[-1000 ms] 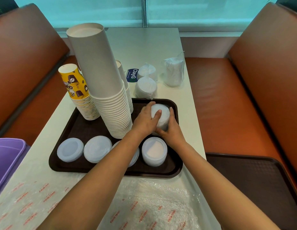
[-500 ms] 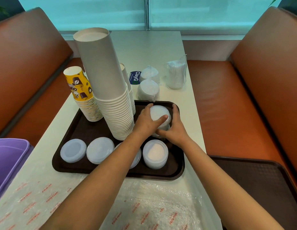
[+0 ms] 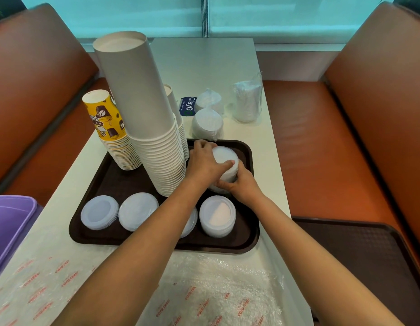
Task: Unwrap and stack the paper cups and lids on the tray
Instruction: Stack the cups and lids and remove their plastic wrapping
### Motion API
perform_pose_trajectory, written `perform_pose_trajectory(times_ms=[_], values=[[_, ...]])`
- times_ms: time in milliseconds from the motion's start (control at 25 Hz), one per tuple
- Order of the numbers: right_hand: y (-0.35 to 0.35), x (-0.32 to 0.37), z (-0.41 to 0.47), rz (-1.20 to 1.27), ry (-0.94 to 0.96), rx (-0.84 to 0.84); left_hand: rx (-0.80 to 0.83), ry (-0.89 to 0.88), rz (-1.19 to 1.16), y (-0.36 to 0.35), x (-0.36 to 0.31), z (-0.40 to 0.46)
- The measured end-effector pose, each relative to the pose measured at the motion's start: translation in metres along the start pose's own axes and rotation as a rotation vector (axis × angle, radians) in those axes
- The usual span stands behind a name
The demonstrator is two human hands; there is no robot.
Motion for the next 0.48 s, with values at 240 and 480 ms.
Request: perform_pose_trajectory(times_ms=[240,480], values=[[0.001,0.001,-0.007,0.015,0.074,-0.123,0.065,-0.112,0.045,0.007,-0.002,0.002],[0.004,-0.001,-0.013,-0.072,0.064,-0.088,0.230,-0.153,0.089,0.015,-0.006,0.006]])
Point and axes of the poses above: each hand's wrist, its own z-axis towards the middle knuckle, its own y-axis out of the back of the hand, x = y × z, the point moved 1 cm from there along z, towards the middle knuckle, and after that the axes turned 3 degrees about -y, right-handed, at the moved point
